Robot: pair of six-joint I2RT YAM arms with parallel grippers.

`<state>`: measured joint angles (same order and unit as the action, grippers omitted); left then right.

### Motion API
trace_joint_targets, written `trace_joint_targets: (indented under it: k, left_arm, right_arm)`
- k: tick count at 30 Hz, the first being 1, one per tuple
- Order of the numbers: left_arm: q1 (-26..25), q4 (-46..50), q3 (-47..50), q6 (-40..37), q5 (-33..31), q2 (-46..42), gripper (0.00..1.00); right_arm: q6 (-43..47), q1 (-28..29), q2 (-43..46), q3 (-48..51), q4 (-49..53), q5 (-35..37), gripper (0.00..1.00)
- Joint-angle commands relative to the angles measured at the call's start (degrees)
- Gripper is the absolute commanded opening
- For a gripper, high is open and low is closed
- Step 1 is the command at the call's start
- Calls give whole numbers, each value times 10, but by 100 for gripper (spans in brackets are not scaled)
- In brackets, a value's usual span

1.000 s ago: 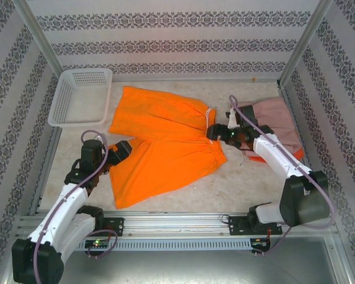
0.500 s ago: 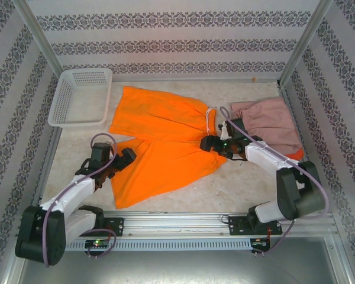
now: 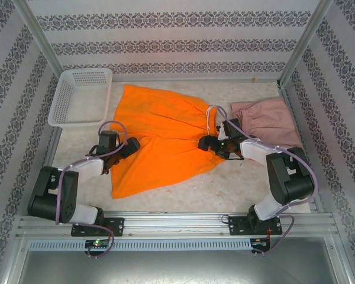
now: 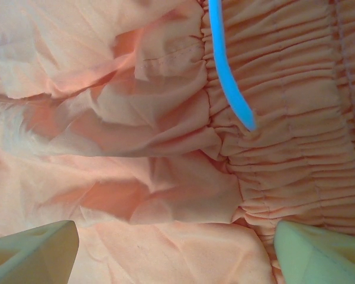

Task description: Fold and stack the shorts

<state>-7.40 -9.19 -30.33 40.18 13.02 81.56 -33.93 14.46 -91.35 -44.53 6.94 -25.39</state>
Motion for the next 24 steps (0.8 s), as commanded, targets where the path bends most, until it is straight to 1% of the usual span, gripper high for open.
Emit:
trace_joint_targets:
  k: [1, 6, 10, 13, 17, 21, 24]
  left_arm:
    - [14, -24, -20, -25, -5, 30, 100]
    - [26, -20, -55, -29, 20, 51, 100]
    - [26, 7, -56, -32, 21, -1, 100]
    - [27, 67, -51, -44, 11, -78, 100]
    - [27, 178, -28, -41, -14, -210, 100]
    - [27, 307, -7, -10, -49, -335, 100]
    - [28, 388, 0, 9, -50, -390, 100]
  right_arm:
    - [-14, -8, -24, 9, -2, -4, 88]
    - [-38, -7, -19, 9, -20, -28, 88]
    - [-56, -6, 9, 15, -30, -36, 88]
    - [-69, -6, 51, 25, -32, -32, 88]
    - [-82, -6, 114, 45, -30, -14, 88]
    - [-88, -5, 172, 67, -22, 7, 89]
    - [-88, -7, 203, 86, -19, 18, 89]
